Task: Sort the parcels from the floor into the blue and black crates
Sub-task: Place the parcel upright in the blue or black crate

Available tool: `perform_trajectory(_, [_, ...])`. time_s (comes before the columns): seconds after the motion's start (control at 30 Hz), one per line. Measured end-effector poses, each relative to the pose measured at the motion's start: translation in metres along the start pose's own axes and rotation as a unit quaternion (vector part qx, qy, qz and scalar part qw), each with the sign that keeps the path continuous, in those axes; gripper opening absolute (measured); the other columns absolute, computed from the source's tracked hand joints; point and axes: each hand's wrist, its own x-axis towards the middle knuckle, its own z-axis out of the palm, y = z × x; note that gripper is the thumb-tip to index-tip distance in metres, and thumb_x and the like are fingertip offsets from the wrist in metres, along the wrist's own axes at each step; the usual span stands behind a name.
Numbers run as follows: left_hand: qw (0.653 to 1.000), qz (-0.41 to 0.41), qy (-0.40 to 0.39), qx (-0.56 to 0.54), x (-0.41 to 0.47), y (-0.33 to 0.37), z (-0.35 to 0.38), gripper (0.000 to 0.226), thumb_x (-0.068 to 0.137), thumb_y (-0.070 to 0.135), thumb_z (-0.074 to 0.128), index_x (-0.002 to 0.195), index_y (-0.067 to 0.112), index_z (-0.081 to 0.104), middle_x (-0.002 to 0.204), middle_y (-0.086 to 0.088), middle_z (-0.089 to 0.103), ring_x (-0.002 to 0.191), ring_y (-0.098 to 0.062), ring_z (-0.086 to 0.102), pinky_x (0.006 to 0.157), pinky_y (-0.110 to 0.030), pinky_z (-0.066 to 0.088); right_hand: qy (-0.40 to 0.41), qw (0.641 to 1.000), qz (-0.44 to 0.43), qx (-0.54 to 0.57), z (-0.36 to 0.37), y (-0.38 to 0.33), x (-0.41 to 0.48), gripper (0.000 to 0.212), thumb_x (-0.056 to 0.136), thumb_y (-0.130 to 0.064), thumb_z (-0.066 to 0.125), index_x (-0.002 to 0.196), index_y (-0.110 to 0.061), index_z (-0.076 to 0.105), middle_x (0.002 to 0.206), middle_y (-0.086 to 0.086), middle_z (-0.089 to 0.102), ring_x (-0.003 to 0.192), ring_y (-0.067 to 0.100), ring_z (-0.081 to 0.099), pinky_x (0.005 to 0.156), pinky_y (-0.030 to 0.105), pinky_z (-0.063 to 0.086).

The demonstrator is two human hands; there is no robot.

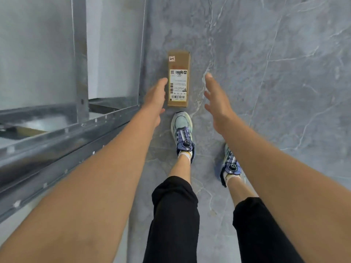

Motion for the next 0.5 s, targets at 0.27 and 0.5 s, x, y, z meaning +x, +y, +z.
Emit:
perform_trajectory(0.27, [0.999, -0.017, -0.033, -0.001, 0.128, -0.009, 0.006, 0.065, 0.103, 0.058, 0.038, 0.157, 0.022, 0.037, 0.162, -0.002, 0.039, 0.146, -0.022, 0.038, 0.119, -0.052, 0.031, 0.019, 0.999, 0.038, 0.012, 0.034, 0.039, 0.122, 0.071, 0.106, -0.067, 0.032, 0.166, -0.028, 0.028, 0.173, -0.004, 0.023, 0.158, 0.019, 0.025, 0.129, 0.054, 0.021])
perform_trajectory(0.5, [0.996, -0.001, -0.085, -0.030, 0.188, -0.013, 0.024, 0.066, 0.102, 0.070, 0.022, 0.138, 0.028, 0.059, 0.143, 0.003, 0.060, 0.132, -0.013, 0.052, 0.113, -0.045, 0.035, 0.025, 0.997, 0.063, 0.045, 0.055, 0.058, 0.179, 0.058, 0.112, -0.057, 0.024, 0.158, -0.027, 0.042, 0.148, -0.018, 0.054, 0.137, -0.001, 0.049, 0.114, 0.026, 0.035])
